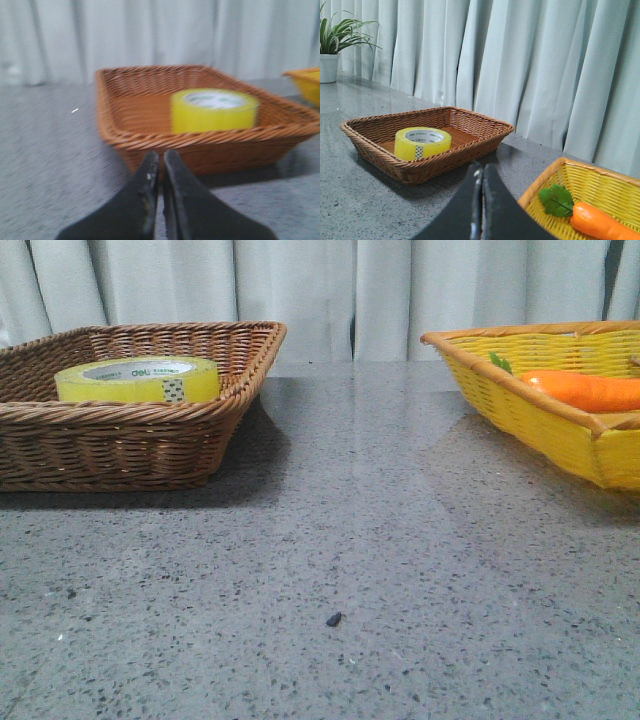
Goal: Transfer tape with both arms
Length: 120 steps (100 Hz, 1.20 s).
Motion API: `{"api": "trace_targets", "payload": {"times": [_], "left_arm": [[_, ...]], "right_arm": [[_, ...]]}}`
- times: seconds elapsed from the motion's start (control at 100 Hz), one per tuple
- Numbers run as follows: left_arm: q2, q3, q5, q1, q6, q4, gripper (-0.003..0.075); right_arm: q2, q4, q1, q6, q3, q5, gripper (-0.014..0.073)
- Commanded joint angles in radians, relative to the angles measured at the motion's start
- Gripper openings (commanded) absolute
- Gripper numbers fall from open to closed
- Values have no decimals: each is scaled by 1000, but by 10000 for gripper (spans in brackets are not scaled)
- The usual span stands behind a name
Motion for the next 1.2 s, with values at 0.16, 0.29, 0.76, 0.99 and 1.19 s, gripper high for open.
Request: {"api": "trace_targets", "payload": {"times": [0.16,0.29,0.76,0.99,1.19], "left_arm": [[-29,9,16,157,-2,0,-21],[-29,9,186,177,-2,-15,-21],[-29,9,205,183,-6,-21,-21],[-29,9,205,183,-6,-21,-21],[-29,9,205,183,-6,-21,-21]], "right_arm": [[13,-11,-3,-1,-26,-78,-74],[13,-11,-3,-1,-26,-78,-74],[13,-11,-3,-1,-26,-78,-74],[13,-11,-3,-1,-26,-78,-74],[13,-20,-3,-6,-26,-78,-74]]}}
